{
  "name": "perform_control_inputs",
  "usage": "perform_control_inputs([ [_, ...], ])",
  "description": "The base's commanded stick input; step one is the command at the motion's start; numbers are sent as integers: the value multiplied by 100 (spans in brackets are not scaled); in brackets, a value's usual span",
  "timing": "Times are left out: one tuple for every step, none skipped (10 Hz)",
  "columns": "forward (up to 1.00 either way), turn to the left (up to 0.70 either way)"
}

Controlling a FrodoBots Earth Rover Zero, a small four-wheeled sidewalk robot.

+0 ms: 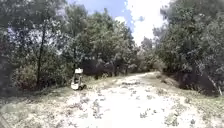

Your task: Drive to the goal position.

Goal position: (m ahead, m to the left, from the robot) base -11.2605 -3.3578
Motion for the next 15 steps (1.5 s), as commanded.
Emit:
perform_control_inputs([
  [0, 0],
  [0, 0],
  [0, 0],
  [0, 0],
  [0, 69],
  [0, 70],
  [0, 70],
  [0, 70],
  [0, 70],
  [0, 70],
  [0, 70],
  [0, 70],
  [0, 70],
  [0, 70],
  [0, 70],
])
